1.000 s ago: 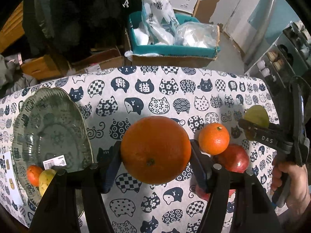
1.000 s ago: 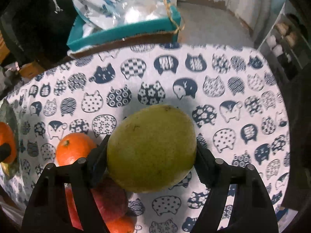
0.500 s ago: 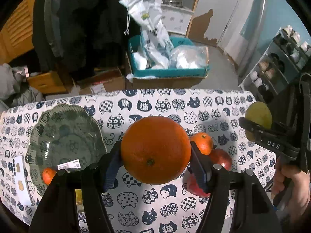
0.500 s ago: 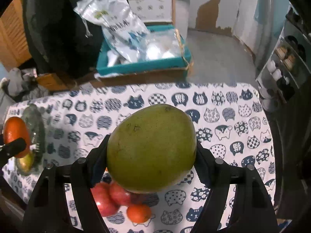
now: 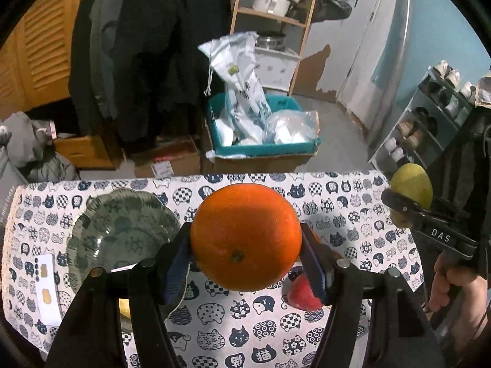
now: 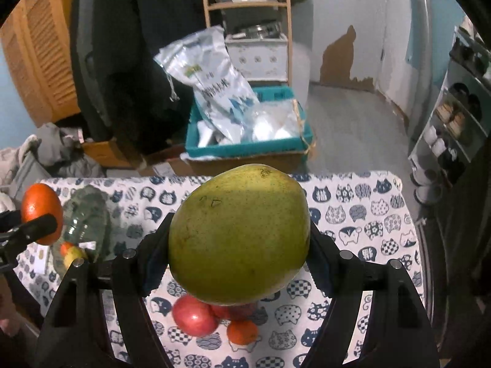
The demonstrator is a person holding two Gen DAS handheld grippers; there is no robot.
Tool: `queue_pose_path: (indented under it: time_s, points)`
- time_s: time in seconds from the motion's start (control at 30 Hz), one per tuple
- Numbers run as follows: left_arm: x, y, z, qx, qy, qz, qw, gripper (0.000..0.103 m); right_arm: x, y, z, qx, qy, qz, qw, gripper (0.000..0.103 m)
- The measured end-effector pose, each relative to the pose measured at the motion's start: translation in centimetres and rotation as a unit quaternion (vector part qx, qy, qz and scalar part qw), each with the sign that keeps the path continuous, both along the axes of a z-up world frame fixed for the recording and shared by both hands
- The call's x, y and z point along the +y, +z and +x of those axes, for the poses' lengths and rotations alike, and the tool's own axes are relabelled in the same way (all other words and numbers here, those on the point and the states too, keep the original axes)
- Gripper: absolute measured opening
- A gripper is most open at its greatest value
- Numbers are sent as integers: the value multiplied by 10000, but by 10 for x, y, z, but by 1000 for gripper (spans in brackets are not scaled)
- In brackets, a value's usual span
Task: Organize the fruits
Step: 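Lift the orange and yellow pear and carry both toward the green glass bowl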
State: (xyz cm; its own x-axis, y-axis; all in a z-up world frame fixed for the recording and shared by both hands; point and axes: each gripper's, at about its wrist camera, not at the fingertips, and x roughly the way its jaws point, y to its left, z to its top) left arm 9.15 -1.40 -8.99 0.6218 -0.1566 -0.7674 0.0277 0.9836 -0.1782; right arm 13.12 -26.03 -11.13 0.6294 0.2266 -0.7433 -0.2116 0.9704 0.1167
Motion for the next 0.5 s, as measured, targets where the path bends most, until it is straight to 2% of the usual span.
queue_pose_path:
  time_s: [0.5]
  points:
    - [23, 27, -25, -448, 171, 112, 9988, 68, 33, 49, -26, -596, 457, 159, 9970, 77]
